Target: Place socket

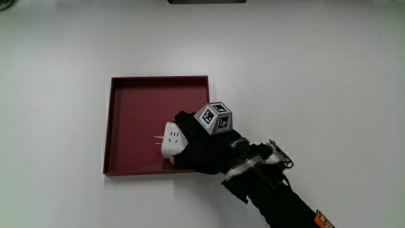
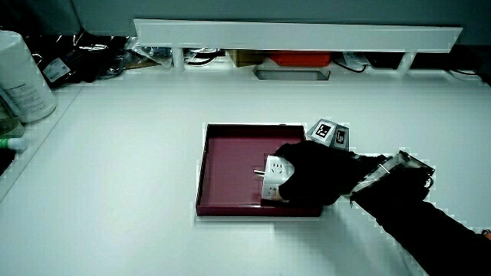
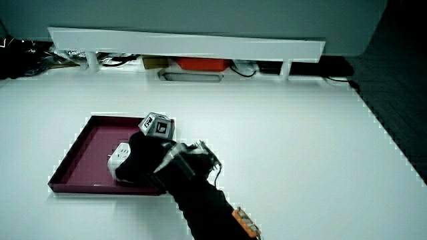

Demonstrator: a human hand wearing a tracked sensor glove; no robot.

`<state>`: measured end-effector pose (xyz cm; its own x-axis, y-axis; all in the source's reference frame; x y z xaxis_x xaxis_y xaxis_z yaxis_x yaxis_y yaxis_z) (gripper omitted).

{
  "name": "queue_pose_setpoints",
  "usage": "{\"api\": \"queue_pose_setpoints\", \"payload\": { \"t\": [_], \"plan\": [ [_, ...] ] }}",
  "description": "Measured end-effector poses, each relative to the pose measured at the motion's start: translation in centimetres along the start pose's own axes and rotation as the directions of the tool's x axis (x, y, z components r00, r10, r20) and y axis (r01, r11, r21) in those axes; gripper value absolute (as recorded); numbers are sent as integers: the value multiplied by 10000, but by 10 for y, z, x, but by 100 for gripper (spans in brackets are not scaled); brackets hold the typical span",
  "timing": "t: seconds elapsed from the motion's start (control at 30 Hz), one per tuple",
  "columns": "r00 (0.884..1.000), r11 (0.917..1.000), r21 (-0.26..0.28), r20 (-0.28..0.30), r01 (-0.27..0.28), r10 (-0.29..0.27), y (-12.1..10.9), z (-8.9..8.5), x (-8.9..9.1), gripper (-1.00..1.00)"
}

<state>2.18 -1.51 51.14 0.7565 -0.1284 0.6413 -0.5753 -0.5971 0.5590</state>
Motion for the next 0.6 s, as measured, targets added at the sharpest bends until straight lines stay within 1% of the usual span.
{"api": "queue_pose_setpoints", "payload": {
  "t": [0.03,0.07,0.1,0.17,0.2,0.23,0.27,0.33,0.37,0.4,0.43,0.5,0.53,0.57,0.6],
  "plan": [
    [10000,10000,-30,69,5,-5,0,-1,0,-40],
    [10000,10000,-86,-6,-43,43,0,-1,0,-43],
    [10000,10000,30,-33,11,-11,-1,-1,1,-47],
    [10000,9999,145,69,-61,60,-3,-2,2,-53],
    [9999,9999,11,-54,-149,149,-3,-2,3,-57],
    [9999,9999,25,-118,-116,116,-4,-1,3,-60],
    [9998,9999,-72,-128,-135,134,-4,-2,6,-63],
    [9984,9994,-242,-526,-235,222,-6,-1,10,-70],
    [9986,9992,-336,-476,-235,219,-9,1,10,-73],
    [9976,9983,-369,-535,-450,430,-12,3,10,-77],
    [9977,9983,-318,-491,-487,471,-18,8,8,-80],
    [9939,9962,-281,-754,-827,804,-26,13,10,-87],
    [9850,9924,-627,-1431,-1062,964,-26,13,16,-90],
    [9816,9906,-563,-1525,-1250,1152,-30,15,19,-93],
    [9735,9864,-460,-1747,-1576,1474,-34,17,22,-97]
  ]
}}
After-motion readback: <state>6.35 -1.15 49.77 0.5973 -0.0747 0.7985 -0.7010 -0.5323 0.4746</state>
